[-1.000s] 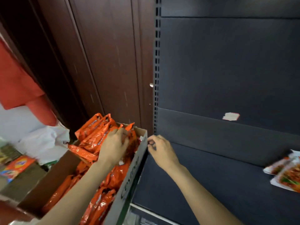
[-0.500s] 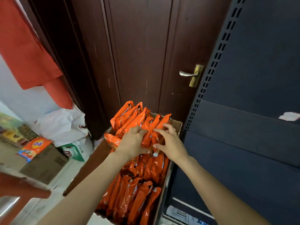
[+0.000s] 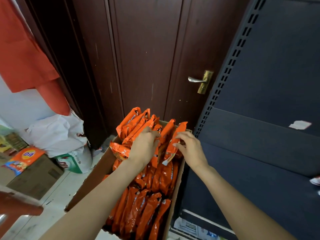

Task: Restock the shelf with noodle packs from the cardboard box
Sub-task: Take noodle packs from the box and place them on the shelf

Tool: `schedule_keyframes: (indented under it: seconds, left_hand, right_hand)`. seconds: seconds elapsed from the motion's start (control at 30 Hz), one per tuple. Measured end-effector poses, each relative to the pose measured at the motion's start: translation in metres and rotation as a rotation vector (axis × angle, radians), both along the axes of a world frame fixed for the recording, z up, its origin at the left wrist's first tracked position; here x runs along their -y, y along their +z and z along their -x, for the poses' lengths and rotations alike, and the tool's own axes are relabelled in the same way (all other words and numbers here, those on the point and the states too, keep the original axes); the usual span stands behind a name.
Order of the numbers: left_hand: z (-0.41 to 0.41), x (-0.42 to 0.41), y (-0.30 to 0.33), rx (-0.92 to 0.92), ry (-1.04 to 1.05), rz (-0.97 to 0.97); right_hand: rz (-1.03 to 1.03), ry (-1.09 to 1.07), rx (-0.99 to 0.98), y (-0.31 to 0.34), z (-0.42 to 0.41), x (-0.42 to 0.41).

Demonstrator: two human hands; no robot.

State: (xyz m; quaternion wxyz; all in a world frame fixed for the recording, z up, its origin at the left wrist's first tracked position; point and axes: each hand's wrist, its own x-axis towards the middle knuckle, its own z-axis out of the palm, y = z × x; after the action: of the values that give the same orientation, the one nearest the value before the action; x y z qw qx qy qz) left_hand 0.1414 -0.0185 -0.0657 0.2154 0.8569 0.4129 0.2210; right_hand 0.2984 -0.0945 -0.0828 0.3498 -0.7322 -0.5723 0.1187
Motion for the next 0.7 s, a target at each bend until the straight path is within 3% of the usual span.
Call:
schedule_keyframes:
  seconds: [0.17,0.37,0.7]
  left_hand:
    - [-0.004,-0.002,0.03,0.211,0.002,-0.097]
    - [-0.035,0.015,0.067,0.315,-0.058,-0.211]
    - [-0.158,0.117,0.099,0.262,-0.37,-0.2]
  right_hand:
    - [-0.116,-0.075,-0.072,0.028,-0.015,0.003]
    - [-0.237,-0.168,-0.092,0.059,-0.036,0.027]
    - [-0.261,-0.323,-0.128,0.077,-0.139,0.156]
